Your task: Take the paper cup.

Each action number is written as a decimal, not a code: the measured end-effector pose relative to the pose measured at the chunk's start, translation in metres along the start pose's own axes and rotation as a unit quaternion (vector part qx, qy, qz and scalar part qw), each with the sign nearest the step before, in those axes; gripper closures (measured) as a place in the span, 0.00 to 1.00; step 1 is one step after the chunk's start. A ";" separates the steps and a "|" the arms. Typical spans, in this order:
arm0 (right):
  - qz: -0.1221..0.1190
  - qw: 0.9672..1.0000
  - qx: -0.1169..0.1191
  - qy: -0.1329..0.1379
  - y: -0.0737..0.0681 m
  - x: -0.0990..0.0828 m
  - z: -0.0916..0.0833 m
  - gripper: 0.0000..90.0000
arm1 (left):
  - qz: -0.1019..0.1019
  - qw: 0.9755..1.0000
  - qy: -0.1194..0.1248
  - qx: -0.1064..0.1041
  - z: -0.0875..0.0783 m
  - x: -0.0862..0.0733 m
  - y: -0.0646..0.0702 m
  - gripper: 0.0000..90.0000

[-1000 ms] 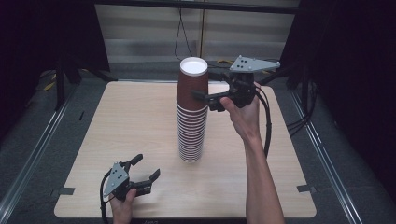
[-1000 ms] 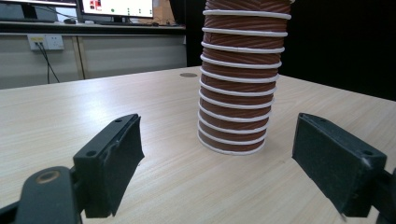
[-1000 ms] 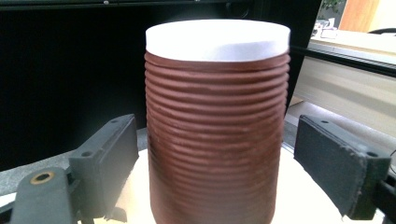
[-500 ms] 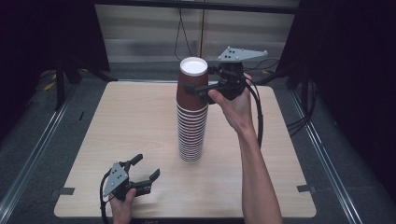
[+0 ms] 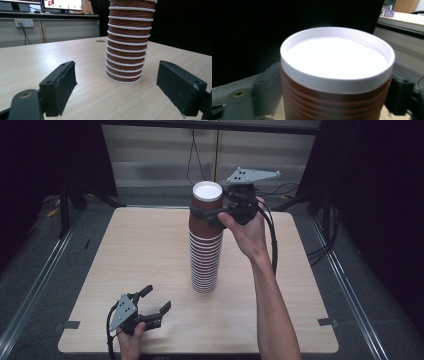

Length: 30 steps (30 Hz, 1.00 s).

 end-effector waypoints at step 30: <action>-0.009 0.995 0.029 0.099 0.001 0.012 -0.017 0.24 | 0.006 1.000 -0.001 -0.003 0.000 0.000 0.001 0.18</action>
Point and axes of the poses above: each handheld gripper's, and its own axes: z roughly forward along the jaws, x roughly out of its top, y roughly to its right, the point moved 3 cm from there along z, roughly forward along the jaws, and after that the axes turned 10 degrees about x, right-handed, at the moved point
